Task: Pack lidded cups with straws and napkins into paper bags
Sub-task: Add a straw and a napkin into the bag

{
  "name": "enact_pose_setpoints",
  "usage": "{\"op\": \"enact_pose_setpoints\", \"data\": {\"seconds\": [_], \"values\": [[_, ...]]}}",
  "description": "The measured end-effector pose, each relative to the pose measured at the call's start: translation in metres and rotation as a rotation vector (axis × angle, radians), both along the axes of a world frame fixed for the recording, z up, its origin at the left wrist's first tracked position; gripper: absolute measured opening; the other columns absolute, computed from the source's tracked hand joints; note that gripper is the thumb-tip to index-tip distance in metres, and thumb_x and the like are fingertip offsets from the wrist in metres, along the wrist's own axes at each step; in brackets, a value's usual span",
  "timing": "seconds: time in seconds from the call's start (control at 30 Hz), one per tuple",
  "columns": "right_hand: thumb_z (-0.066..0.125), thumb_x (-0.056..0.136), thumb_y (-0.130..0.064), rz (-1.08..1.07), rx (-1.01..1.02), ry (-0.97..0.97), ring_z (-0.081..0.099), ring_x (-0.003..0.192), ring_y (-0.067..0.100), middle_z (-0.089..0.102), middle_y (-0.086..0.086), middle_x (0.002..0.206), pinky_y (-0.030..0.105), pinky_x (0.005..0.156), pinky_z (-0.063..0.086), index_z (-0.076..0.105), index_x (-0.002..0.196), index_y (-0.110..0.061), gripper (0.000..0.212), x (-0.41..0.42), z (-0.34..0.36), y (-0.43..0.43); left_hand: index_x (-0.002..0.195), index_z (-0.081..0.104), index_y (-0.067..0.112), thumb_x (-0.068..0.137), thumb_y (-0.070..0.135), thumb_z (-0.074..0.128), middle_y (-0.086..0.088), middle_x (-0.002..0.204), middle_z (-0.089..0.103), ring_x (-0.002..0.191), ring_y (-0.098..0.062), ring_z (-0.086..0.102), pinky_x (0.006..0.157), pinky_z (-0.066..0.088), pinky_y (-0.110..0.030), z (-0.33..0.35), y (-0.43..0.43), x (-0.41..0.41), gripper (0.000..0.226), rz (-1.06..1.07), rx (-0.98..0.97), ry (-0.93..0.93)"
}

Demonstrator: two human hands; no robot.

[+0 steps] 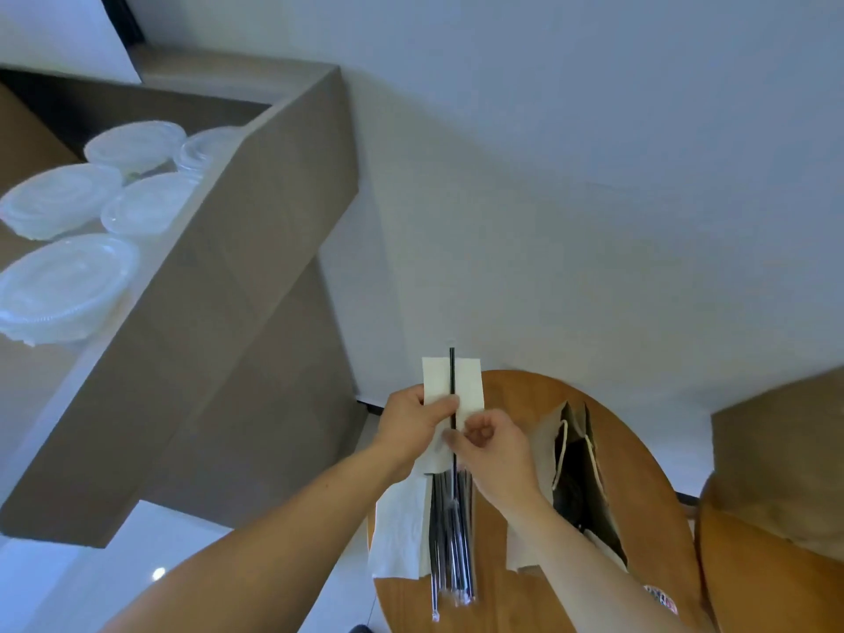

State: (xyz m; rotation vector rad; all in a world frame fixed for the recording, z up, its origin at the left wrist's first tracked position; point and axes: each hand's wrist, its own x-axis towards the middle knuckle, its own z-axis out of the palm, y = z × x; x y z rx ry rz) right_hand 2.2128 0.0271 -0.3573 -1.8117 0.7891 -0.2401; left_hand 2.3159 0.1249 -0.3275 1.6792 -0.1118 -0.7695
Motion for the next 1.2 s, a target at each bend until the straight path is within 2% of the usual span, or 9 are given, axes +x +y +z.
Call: {"op": "enact_pose_setpoints", "data": {"seconds": [0.13, 0.37, 0.57, 0.7, 0.8, 0.9, 0.97, 1.07, 1.2], "values": [[0.083, 0.077, -0.035, -0.058, 0.058, -0.149, 0.063, 0.094, 0.001, 0.064, -0.016, 0.105, 0.020, 0.074, 0.052, 0.055, 0.110, -0.034, 0.043, 0.001, 0.039, -0.022, 0.099, 0.074, 0.020, 0.087, 0.020, 0.072, 0.002, 0.095, 0.077, 0.089, -0.020, 0.073, 0.077, 0.060, -0.037, 0.029, -0.012, 0.001, 0.012, -0.045, -0.081, -0.005], [0.077, 0.085, -0.022, 0.120, 0.092, -0.240, 0.072, 0.081, 0.005, 0.076, -0.012, 0.089, 0.016, 0.064, 0.054, 0.073, 0.094, -0.031, 0.014, -0.007, 0.090, -0.057, 0.108, 0.071, 0.013, 0.089, 0.014, 0.069, -0.005, 0.100, 0.076, 0.089, -0.021, 0.073, 0.071, 0.058, -0.030, 0.072, -0.040, -0.007, 0.019, -0.150, -0.212, -0.038], [0.080, 0.082, -0.019, 0.022, 0.020, -0.267, 0.073, 0.079, 0.010, 0.076, -0.009, 0.087, 0.026, 0.065, 0.060, 0.074, 0.090, -0.026, 0.012, -0.018, 0.119, -0.095, 0.120, 0.064, 0.013, 0.092, 0.017, 0.066, -0.006, 0.113, 0.070, 0.100, -0.022, 0.070, 0.079, 0.060, -0.035, 0.086, -0.060, -0.007, 0.028, -0.183, -0.290, -0.028], [0.079, 0.083, -0.021, -0.189, -0.030, -0.295, 0.071, 0.070, 0.017, 0.074, 0.000, 0.079, 0.035, 0.065, 0.058, 0.072, 0.084, -0.016, 0.009, -0.020, 0.127, -0.135, 0.128, 0.056, 0.024, 0.091, 0.022, 0.066, 0.002, 0.126, 0.061, 0.101, -0.007, 0.061, 0.078, 0.054, -0.021, 0.058, -0.058, -0.011, 0.038, -0.329, 0.069, -0.187], [0.078, 0.083, -0.023, -0.297, -0.040, -0.270, 0.056, 0.058, 0.024, 0.061, 0.009, 0.068, 0.035, 0.059, 0.045, 0.060, 0.079, 0.000, 0.029, -0.018, 0.116, -0.155, 0.134, 0.049, 0.032, 0.082, 0.032, 0.073, 0.007, 0.127, 0.058, 0.108, -0.016, 0.064, 0.085, 0.059, -0.033, 0.027, -0.055, -0.030, 0.057, -0.633, 0.283, -0.114], [0.075, 0.085, -0.022, -0.329, -0.044, -0.184, 0.048, 0.057, 0.020, 0.052, 0.006, 0.066, 0.032, 0.057, 0.037, 0.052, 0.071, -0.005, 0.032, -0.016, 0.094, -0.156, 0.139, 0.044, 0.027, 0.069, 0.052, 0.076, 0.006, 0.131, 0.055, 0.112, -0.015, 0.057, 0.087, 0.053, -0.031, 0.005, -0.066, -0.057, 0.081, -0.812, 0.449, -0.063], [0.073, 0.087, -0.019, -0.329, -0.009, -0.150, 0.060, 0.064, 0.020, 0.063, 0.001, 0.072, 0.031, 0.059, 0.045, 0.057, 0.074, -0.010, 0.023, -0.016, 0.077, -0.149, 0.126, 0.055, 0.023, 0.069, 0.059, 0.071, 0.005, 0.113, 0.060, 0.097, -0.012, 0.057, 0.078, 0.047, -0.027, -0.007, -0.077, -0.073, 0.069, -0.810, 0.523, -0.114], [0.069, 0.089, -0.016, -0.307, 0.014, -0.052, 0.066, 0.077, 0.016, 0.069, -0.002, 0.084, 0.029, 0.058, 0.048, 0.062, 0.081, -0.022, 0.012, -0.021, 0.053, -0.136, 0.081, 0.060, 0.024, 0.080, 0.051, 0.067, 0.007, 0.070, 0.053, 0.061, -0.007, 0.055, 0.061, 0.046, -0.025, -0.018, -0.088, -0.085, 0.028, -0.703, 0.531, -0.143], [0.068, 0.086, -0.007, -0.303, 0.131, 0.153, 0.068, 0.084, 0.024, 0.072, 0.004, 0.093, 0.046, 0.079, 0.058, 0.066, 0.089, -0.016, 0.009, -0.034, 0.033, -0.134, 0.090, 0.065, 0.017, 0.091, 0.039, 0.061, 0.000, 0.084, 0.068, 0.076, -0.015, 0.070, 0.077, 0.060, -0.030, -0.026, -0.093, -0.087, 0.023, -0.586, 0.637, -0.182]]}}
